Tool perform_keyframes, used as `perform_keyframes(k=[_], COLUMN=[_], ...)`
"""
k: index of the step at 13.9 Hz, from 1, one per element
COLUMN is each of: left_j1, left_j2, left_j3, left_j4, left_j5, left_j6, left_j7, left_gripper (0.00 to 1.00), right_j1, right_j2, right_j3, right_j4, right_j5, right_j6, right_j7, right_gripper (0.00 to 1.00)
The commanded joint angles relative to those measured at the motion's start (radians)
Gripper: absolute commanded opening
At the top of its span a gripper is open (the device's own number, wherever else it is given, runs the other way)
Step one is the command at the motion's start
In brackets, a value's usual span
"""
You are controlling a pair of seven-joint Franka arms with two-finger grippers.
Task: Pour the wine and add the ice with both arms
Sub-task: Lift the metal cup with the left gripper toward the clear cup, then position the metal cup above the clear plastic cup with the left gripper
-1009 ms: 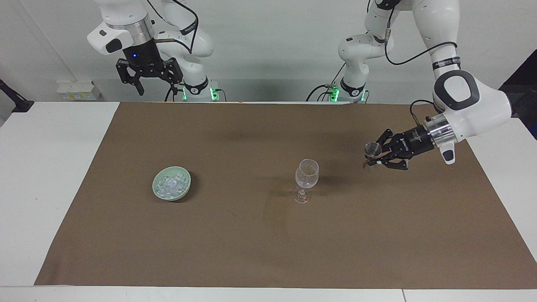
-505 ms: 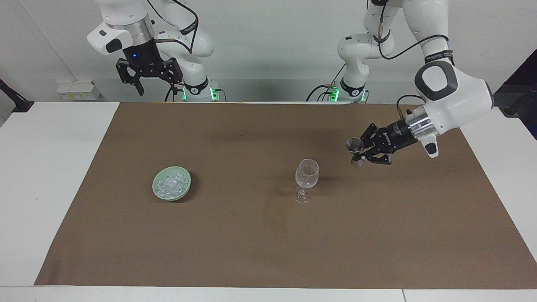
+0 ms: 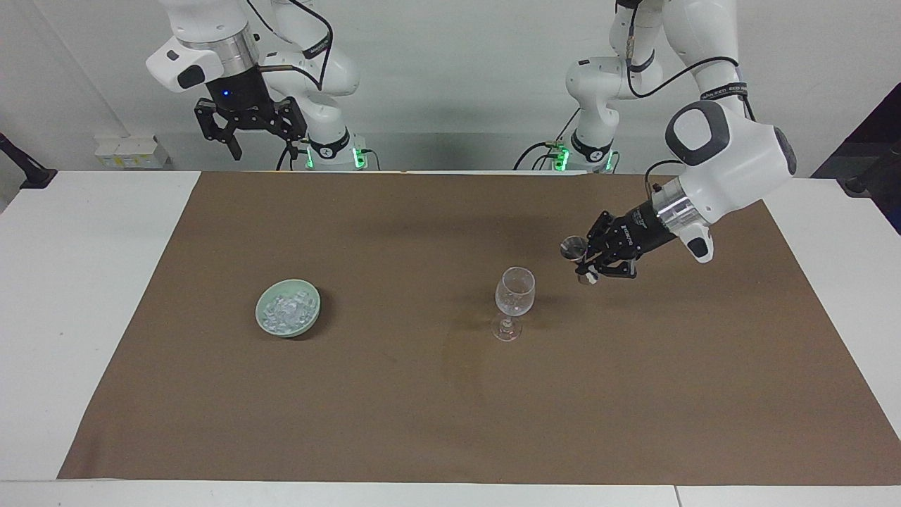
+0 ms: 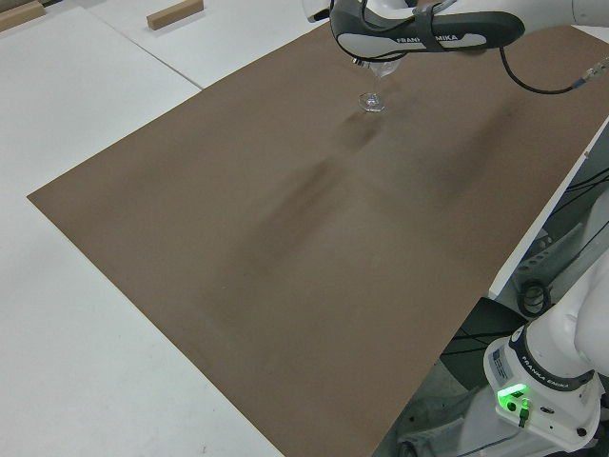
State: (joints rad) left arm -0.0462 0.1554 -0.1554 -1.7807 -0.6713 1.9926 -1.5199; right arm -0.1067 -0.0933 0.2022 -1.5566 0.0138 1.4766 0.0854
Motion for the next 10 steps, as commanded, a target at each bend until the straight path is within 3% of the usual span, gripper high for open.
perform_keyframes(k=[1,10], left_j1=[-0.067,-0.146], left_j2=[-0.004,0.006], left_j3=[0.013,0.010], left_j4=[0.003,0.007], left_j5=[0.064,0.212], left_j6=[0.076,0.192], left_j7=[-0.086,-0.091], left_gripper=[0.00,0.00], right_j1=[-0.022,-0.021], right_j2=[-0.005,-0.005], right_j3=[0.010,0.010], right_j4=[-0.003,-0.003], right_j5=[0.020,0.020], right_j6=[0.001,0.001], right_j7=[-0.021,-0.021], right_gripper=[1.00,1.00])
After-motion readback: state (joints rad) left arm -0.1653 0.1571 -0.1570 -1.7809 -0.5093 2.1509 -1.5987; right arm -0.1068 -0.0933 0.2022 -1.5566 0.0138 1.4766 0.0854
